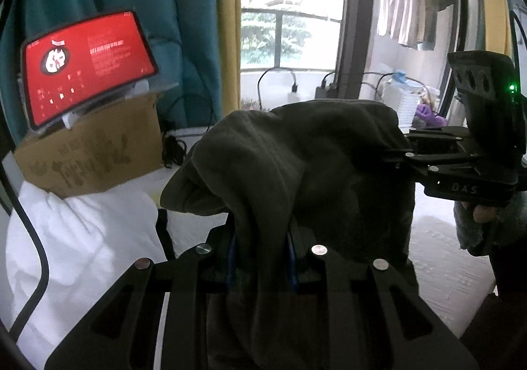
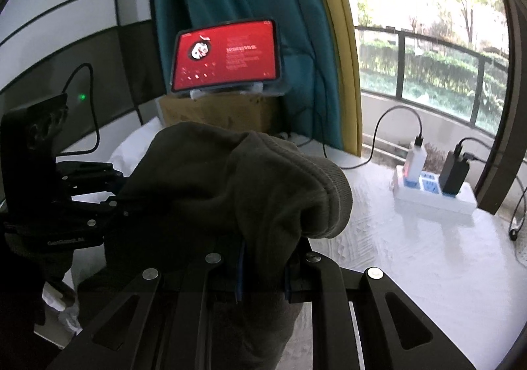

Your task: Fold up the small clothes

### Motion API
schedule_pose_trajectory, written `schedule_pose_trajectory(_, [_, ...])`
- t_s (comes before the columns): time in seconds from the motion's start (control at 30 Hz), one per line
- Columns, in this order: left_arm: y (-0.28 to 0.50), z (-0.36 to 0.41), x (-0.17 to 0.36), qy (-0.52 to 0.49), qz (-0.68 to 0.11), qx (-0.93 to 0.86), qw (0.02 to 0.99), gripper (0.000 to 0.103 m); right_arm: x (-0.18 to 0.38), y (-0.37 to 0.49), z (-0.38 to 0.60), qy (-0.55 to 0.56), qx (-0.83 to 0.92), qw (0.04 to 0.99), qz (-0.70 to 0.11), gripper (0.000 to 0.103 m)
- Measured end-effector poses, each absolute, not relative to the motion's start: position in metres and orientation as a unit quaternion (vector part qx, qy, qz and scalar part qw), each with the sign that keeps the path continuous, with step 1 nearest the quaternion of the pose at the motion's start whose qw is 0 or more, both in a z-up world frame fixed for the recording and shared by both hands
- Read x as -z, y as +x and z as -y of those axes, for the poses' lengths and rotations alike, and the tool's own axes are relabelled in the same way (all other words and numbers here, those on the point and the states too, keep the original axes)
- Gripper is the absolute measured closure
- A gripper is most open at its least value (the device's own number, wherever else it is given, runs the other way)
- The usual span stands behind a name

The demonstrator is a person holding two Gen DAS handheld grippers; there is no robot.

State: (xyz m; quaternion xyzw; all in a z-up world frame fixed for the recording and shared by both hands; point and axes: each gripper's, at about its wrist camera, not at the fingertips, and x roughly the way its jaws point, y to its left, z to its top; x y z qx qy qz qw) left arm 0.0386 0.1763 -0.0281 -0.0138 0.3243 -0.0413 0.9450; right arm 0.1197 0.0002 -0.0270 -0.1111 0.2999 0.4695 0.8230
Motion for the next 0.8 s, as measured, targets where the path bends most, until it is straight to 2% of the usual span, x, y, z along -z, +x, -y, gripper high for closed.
schedule_pose_trajectory(0.57, [0.085,-0.202,0.09,-0.071,-0.399,0.03,0.914,0.08,0.11,0.193,-0.027,-0.061,-0.472,0.763,-0.438,0.084])
schedule_pose_trajectory(0.6, [0.088,-0.204,0.09,-0.071,-0.402,0.027,0.912,0.079,0.113,0.197,-0.027,-0.055,-0.47,0.761,-0.444,0.079])
schedule_pose_trajectory(0.67, [0.091,-0.209,0.092,-0.074,-0.408,0.021,0.91,0.077,0.118,0.204,-0.025,-0.036,-0.47,0.755,-0.456,0.061])
schedule_pose_trajectory(0.7, [0.093,-0.212,0.093,-0.078,-0.411,0.02,0.908,0.077,0.12,0.209,-0.022,-0.015,-0.474,0.749,-0.464,0.04])
schedule_pose_trajectory(0.73, [0.095,-0.214,0.094,-0.083,-0.414,0.021,0.906,0.077,0.121,0.212,-0.021,-0.002,-0.478,0.744,-0.467,0.033])
schedule_pose_trajectory(0.8, [0.099,-0.217,0.097,-0.088,-0.423,0.022,0.901,0.076,0.123,0.219,-0.019,0.02,-0.486,0.733,-0.476,0.033])
